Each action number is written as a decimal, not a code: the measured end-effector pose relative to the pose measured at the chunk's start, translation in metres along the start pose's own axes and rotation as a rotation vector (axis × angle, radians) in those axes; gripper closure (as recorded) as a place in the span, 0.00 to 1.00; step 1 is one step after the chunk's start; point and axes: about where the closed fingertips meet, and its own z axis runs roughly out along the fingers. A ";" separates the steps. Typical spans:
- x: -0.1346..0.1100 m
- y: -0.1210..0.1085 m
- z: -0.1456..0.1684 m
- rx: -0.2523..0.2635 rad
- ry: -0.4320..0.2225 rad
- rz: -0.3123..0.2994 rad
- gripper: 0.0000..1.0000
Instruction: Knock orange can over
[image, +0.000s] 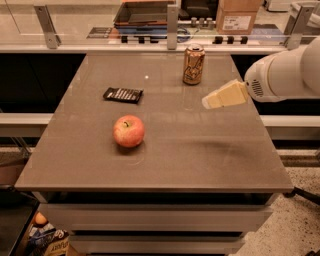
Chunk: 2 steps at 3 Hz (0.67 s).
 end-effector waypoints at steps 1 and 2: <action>-0.002 -0.017 0.016 0.048 -0.090 0.037 0.00; -0.008 -0.036 0.030 0.083 -0.148 0.032 0.00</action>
Offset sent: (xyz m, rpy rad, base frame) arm 0.0691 -0.0345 -0.0040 0.0667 -0.2331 -0.0594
